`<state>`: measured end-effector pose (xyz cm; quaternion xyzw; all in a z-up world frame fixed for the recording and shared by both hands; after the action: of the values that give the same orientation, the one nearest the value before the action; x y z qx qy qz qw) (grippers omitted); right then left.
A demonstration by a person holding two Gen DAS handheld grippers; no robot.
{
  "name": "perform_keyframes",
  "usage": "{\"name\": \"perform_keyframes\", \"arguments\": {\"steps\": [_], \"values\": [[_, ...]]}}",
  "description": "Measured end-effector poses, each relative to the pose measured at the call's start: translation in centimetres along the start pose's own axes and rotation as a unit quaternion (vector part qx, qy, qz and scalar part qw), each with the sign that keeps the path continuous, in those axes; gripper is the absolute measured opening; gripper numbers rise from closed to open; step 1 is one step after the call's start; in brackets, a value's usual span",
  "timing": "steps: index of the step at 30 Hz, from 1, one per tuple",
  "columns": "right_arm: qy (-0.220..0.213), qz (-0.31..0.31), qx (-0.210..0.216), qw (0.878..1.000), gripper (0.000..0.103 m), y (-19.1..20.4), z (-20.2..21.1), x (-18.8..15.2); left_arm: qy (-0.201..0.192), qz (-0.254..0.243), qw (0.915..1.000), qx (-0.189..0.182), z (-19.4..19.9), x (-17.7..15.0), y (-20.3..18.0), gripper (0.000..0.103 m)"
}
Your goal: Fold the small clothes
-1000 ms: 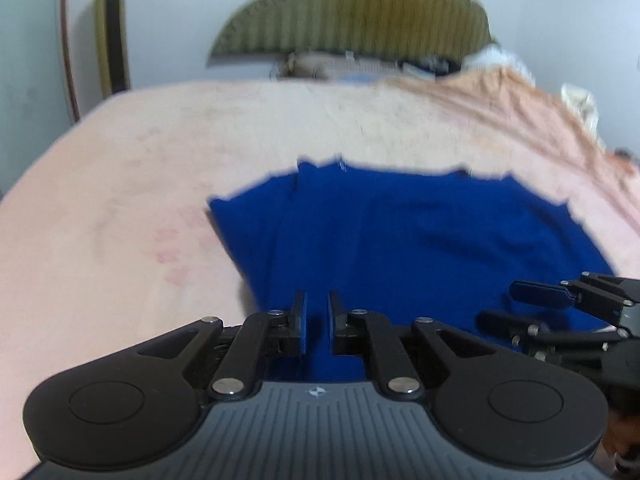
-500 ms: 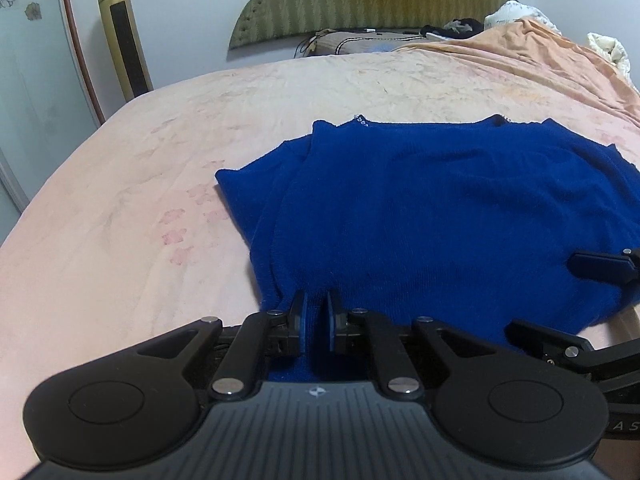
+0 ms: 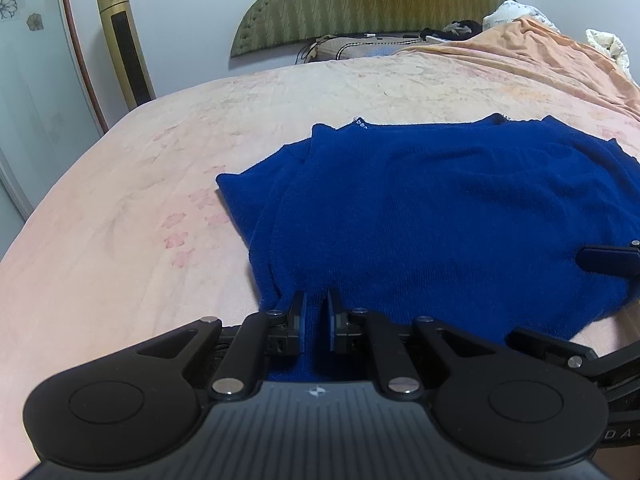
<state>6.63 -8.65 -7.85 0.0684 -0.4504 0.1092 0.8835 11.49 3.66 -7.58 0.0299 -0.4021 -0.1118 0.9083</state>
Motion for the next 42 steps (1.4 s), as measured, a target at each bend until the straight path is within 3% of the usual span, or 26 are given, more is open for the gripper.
{"name": "perform_keyframes", "arguments": {"steps": [5,9,12,14,16,17,19,21,24,27,31,34,36,38,39,40,41,42], "values": [[0.003,0.005,-0.002,1.000,0.098,0.2,-0.1,-0.1,-0.011,0.033,0.9986,-0.039,0.5,0.5,1.3,0.011],[-0.005,0.001,-0.001,1.000,0.098,0.1,0.2,0.0,-0.004,0.109,0.9877,-0.112,0.0,1.7,3.9,0.011],[-0.019,0.007,-0.009,1.000,0.098,0.6,1.1,0.2,-0.016,0.139,0.9821,-0.126,-0.1,3.1,6.2,0.012],[-0.025,0.021,0.002,0.999,0.098,1.8,1.9,0.4,-0.031,0.149,0.9807,-0.122,-0.2,4.1,7.6,0.021],[-0.032,0.060,0.020,0.997,0.098,3.8,2.5,0.6,-0.038,0.166,0.9766,-0.131,-0.9,5.1,8.8,0.063],[-0.033,0.087,0.021,0.995,0.098,4.9,2.7,0.7,-0.037,0.179,0.9740,-0.134,-1.5,5.4,9.5,0.071],[-0.030,0.155,0.003,0.987,0.098,7.2,2.4,0.5,-0.037,0.201,0.9683,-0.143,-2.6,6.0,10.4,0.074],[-0.026,0.216,-0.021,0.976,0.097,9.0,1.7,0.2,-0.010,0.211,0.9642,-0.160,-4.2,6.2,10.9,0.080],[-0.043,0.264,-0.053,0.962,0.097,10.7,0.8,0.4,0.022,0.227,0.9511,-0.208,-6.4,6.4,10.8,0.080],[-0.051,0.289,-0.079,0.953,0.097,11.8,-0.4,1.3,0.057,0.245,0.9254,-0.283,-8.5,6.5,9.5,0.080],[-0.072,0.325,-0.112,0.936,0.096,13.2,-2.3,2.6,0.057,0.264,0.9034,-0.333,-10.6,7.8,8.1,0.092],[-0.072,0.331,-0.102,0.935,0.091,14.1,-3.6,3.4,0.075,0.279,0.8825,-0.371,-12.5,9.3,6.9,0.092],[-0.074,0.334,-0.095,0.935,0.088,14.4,-4.3,3.9,0.081,0.280,0.8788,-0.378,-13.5,10.3,6.3,0.092],[-0.073,0.337,-0.087,0.935,0.080,14.8,-4.9,4.3,0.081,0.274,0.8815,-0.376,-14.2,11.1,5.7,0.091],[-0.073,0.337,-0.083,0.935,0.073,15.0,-5.3,4.5,0.079,0.271,0.8864,-0.367,-14.5,11.5,5.5,0.076],[-0.073,0.339,-0.079,0.935,0.061,15.2,-5.6,4.7,0.083,0.262,0.8957,-0.350,-14.9,11.6,5.3,0.043],[-0.070,0.341,-0.076,0.934,0.055,15.5,-5.8,4.6,0.094,0.249,0.9058,-0.330,-15.5,11.6,5.1,0.028],[-0.069,0.343,-0.071,0.934,0.042,15.7,-6.0,4.6,0.101,0.238,0.9139,-0.313,-15.8,11.5,4.9,0.016]]}}
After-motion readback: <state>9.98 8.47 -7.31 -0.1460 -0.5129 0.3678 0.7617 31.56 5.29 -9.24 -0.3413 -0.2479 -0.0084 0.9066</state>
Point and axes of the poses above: each gripper's, at about its wrist camera, not at the fingertips, and z roughly against the way its jaws point, y to its left, x to its top, the point moved 9 cm from there along -z, roughly the way its jaws point
